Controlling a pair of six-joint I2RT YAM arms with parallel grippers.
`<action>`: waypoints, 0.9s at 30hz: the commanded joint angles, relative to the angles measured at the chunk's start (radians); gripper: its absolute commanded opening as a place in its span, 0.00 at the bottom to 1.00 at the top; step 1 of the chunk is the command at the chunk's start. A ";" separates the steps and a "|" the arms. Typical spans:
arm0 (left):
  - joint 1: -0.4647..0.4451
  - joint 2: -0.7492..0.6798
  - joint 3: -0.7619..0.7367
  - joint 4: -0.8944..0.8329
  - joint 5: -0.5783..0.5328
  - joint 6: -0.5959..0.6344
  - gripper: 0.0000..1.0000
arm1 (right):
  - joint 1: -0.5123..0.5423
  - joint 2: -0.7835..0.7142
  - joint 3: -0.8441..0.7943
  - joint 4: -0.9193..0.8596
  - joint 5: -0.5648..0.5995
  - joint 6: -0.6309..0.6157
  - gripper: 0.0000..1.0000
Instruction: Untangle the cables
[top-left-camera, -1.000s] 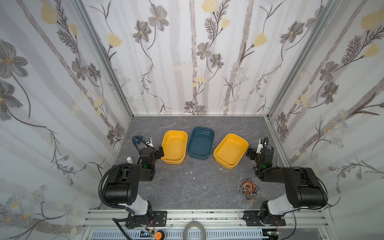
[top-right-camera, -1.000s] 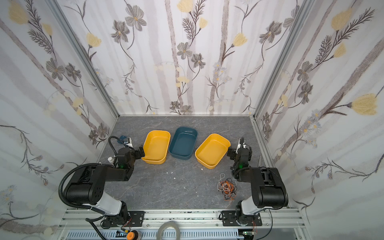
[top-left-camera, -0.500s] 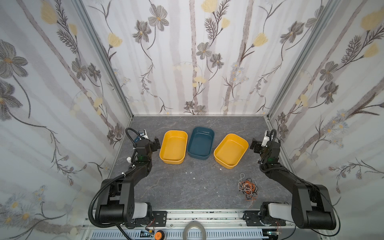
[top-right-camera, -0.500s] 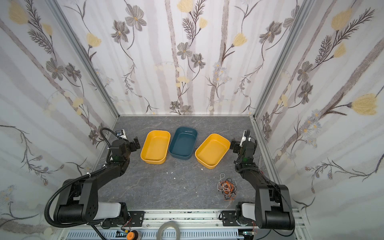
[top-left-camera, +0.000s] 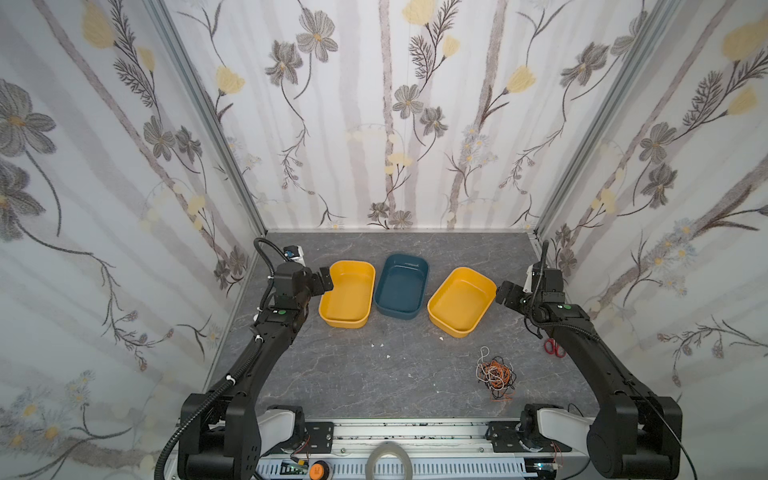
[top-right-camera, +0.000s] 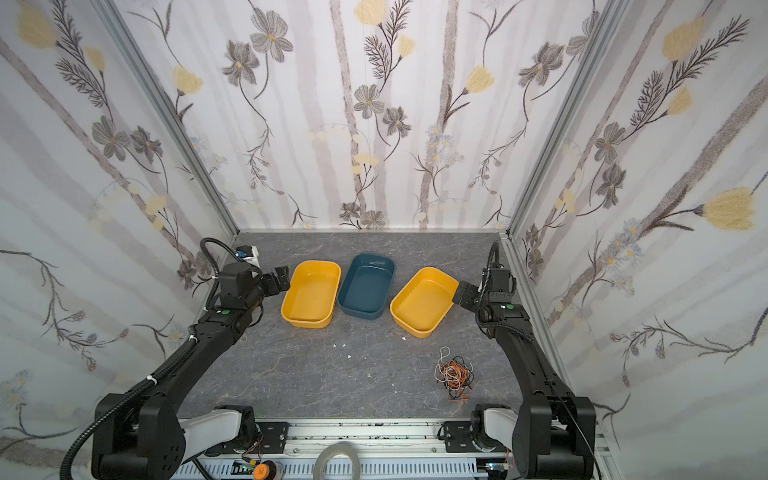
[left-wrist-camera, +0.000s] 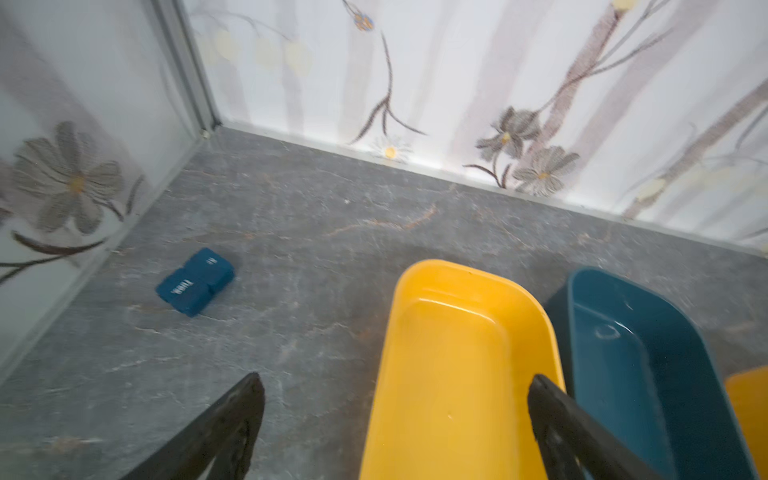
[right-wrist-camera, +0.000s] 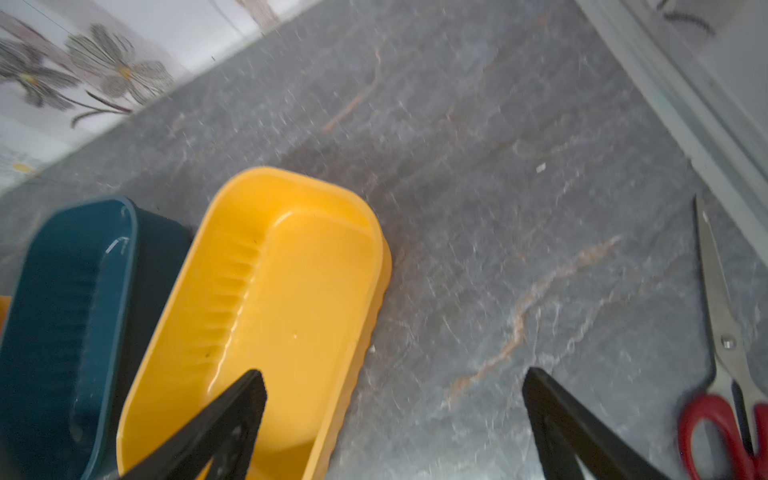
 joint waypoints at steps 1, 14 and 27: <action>-0.063 -0.015 -0.004 -0.049 0.012 -0.073 1.00 | 0.028 -0.037 0.001 -0.248 -0.027 0.100 0.96; -0.265 -0.036 -0.075 0.024 -0.032 -0.179 1.00 | 0.222 -0.140 -0.107 -0.536 0.040 0.342 0.89; -0.277 -0.003 -0.094 0.081 -0.006 -0.215 1.00 | 0.415 -0.060 -0.219 -0.301 -0.101 0.378 0.58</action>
